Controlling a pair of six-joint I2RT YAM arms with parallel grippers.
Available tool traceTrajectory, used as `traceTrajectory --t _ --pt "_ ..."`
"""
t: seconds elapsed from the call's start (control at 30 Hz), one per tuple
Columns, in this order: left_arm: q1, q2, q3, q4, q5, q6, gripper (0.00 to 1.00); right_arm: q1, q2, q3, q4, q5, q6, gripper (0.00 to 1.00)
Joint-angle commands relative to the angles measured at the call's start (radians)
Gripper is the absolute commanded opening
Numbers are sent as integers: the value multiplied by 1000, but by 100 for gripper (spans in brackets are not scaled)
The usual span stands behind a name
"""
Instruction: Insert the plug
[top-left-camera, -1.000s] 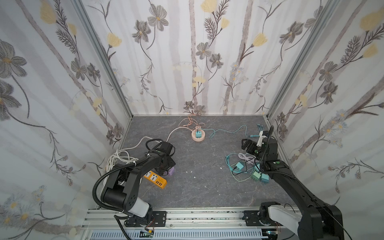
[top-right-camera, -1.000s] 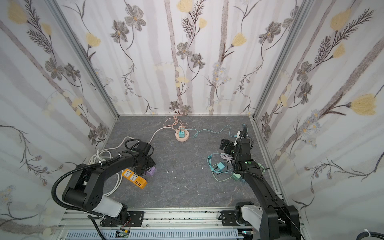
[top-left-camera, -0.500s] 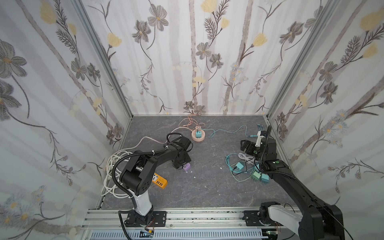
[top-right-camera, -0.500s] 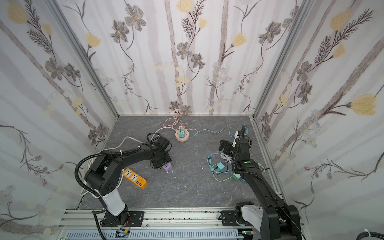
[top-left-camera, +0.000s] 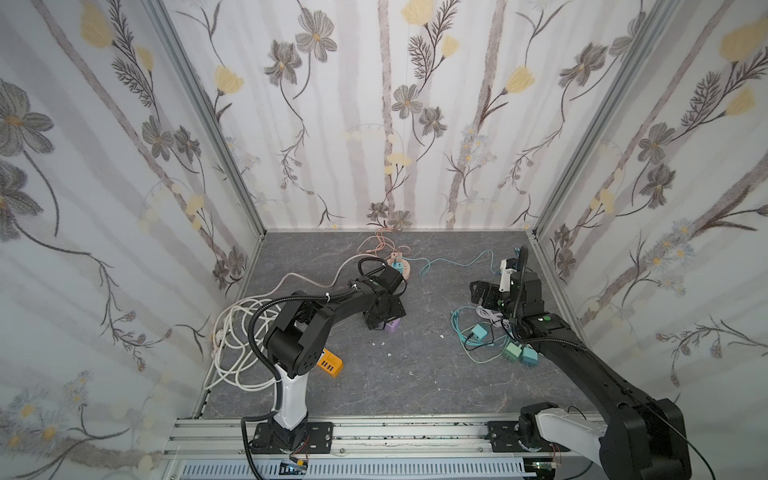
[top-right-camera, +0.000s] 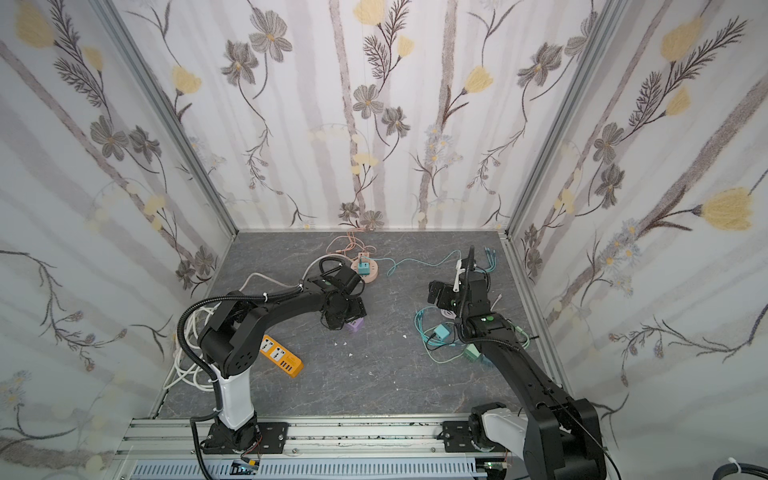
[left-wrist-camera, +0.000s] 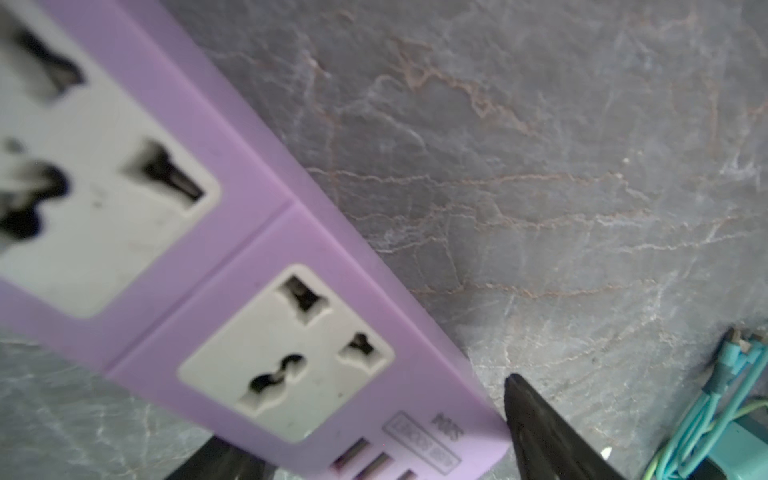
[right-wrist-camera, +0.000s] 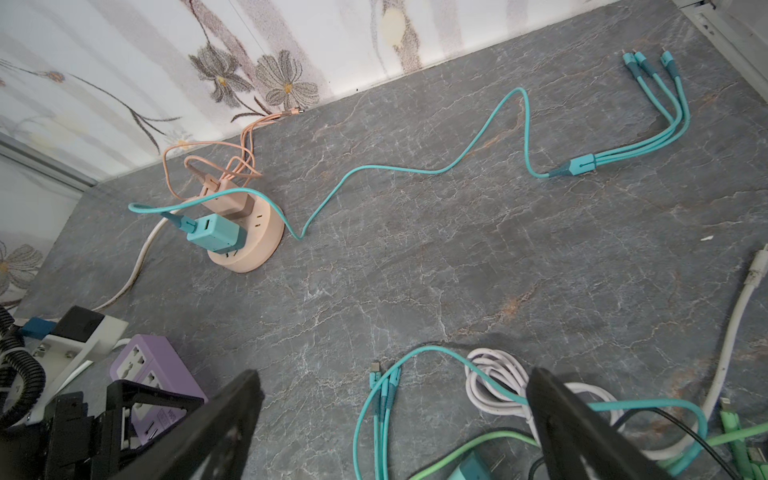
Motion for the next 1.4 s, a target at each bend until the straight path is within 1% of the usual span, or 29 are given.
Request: traceTrajectory --t 0.0,0.1,0.23,0.33,0.43,0.5,0.6,0.67,0.73,0.8,0.87,0.9,0.97,1.03,1.13,1.27,1.37 --pt "-5 -58 -36 53 17 35 87 27 34 38 -8 31 -18 99" --pt "1 -107 -57 69 -32 74 94 66 77 83 -20 47 -33 99" --pt "40 -123 -34 29 -96 139 100 135 148 165 -57 72 -92 99" --pt "95 -141 -35 24 -133 182 100 185 206 240 -85 83 -124 99" --pt "171 -136 -25 24 -122 218 100 236 258 300 -109 78 -172 99" --pt "214 -120 -9 31 -106 248 100 280 289 333 -130 56 -238 99" --pt "274 -76 36 20 -86 274 100 363 368 388 -192 11 -376 99" --pt "319 -45 60 33 -33 282 100 425 423 430 -250 -33 -473 99" --pt "357 -7 93 17 16 289 100 485 483 474 -298 -44 -553 99" --pt "387 25 118 -1 34 294 100 534 556 532 -357 -43 -631 99" --pt "412 40 119 11 64 305 100 592 646 618 -446 -23 -703 99" --pt "421 52 125 16 100 314 100 609 683 652 -478 -5 -732 98" --pt "441 100 166 -12 220 331 100 641 752 710 -518 42 -804 98" --pt "444 117 164 -12 232 321 100 662 794 737 -516 86 -865 97" --pt "444 103 119 10 222 314 100 670 830 759 -484 144 -919 98" --pt "443 87 63 31 251 302 100 665 870 762 -427 275 -983 97" --pt "435 73 14 57 285 280 100 652 884 749 -404 310 -1010 96"
